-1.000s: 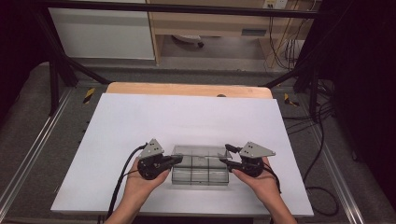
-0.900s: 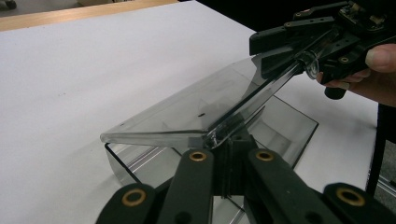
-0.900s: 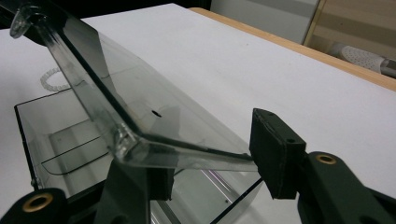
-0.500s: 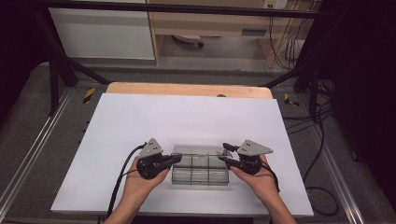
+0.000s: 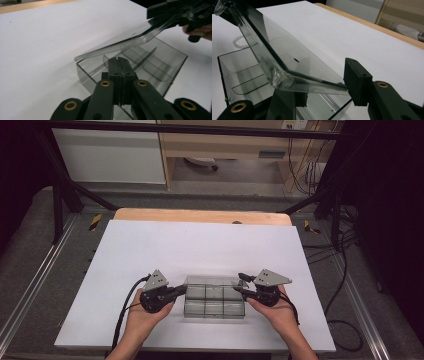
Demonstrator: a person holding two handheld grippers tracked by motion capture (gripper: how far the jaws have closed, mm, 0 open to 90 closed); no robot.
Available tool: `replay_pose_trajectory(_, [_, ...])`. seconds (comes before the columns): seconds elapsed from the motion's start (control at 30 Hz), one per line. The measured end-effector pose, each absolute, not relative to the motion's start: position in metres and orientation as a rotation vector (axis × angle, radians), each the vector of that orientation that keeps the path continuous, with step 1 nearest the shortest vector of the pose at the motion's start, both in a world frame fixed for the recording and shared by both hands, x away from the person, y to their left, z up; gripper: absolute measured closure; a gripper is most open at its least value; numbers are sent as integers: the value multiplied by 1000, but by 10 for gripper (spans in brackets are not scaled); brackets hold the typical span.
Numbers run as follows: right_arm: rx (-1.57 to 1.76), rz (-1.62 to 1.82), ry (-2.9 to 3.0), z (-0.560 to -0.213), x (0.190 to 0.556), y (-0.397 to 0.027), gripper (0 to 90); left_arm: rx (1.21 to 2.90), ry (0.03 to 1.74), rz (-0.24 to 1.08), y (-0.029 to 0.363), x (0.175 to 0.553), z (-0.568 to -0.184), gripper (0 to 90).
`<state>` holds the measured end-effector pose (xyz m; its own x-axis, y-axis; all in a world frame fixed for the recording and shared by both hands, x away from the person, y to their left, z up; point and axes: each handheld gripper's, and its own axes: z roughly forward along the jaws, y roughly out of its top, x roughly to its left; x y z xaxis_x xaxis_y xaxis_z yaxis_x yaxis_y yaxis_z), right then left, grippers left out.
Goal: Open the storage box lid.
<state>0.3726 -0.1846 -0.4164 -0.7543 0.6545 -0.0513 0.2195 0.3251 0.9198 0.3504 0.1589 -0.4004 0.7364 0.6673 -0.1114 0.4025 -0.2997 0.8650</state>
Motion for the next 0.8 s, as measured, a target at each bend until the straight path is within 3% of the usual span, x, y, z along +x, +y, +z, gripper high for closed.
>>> replay_pose_trajectory(0.3, [769, 1413, 2183, -416, 373, -185, 564, 1907, 838, 413, 159, 361, -406, 543])
replay_pose_trajectory(0.8, [778, 1424, 2175, -414, 375, -184, 574, 1870, 732, 434, 140, 377, -407, 467])
